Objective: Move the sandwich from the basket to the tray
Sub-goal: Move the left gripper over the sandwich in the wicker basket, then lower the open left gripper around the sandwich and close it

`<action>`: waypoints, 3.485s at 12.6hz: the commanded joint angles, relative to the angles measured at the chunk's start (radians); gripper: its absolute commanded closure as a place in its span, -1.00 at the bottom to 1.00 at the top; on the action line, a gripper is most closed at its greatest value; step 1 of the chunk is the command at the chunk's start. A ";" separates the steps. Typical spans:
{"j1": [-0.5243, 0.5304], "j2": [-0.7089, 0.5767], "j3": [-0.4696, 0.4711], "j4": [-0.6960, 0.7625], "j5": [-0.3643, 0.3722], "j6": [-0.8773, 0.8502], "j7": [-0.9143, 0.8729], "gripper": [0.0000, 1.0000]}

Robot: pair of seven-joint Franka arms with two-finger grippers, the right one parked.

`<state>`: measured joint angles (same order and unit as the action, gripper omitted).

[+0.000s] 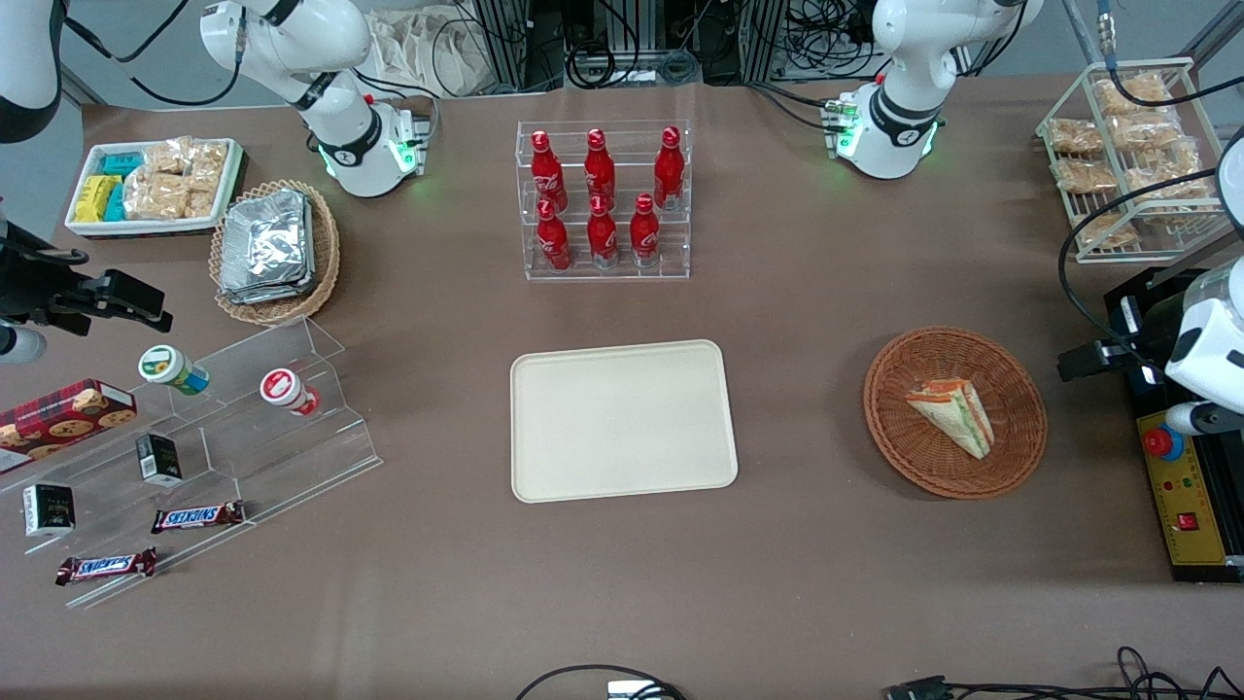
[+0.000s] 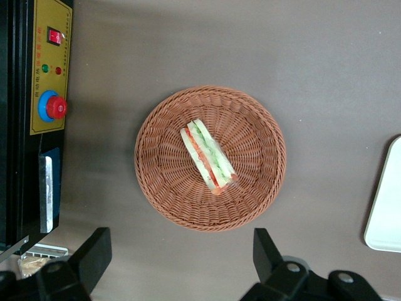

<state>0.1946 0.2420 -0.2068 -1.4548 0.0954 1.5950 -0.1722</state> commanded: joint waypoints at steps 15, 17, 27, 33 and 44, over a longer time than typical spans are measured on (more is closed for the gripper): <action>-0.075 -0.114 0.006 -0.399 0.036 0.210 -0.607 -1.00; -0.075 -0.150 0.006 -0.546 0.038 0.406 -0.769 -1.00; -0.038 0.006 0.017 -0.716 0.038 0.849 -0.840 -1.00; -0.038 0.039 0.017 -0.740 0.038 0.905 -0.836 0.14; -0.046 0.043 0.012 -0.488 0.036 0.550 -0.717 1.00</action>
<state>0.1513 0.2896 -0.1903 -2.0432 0.1214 2.2641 -0.9531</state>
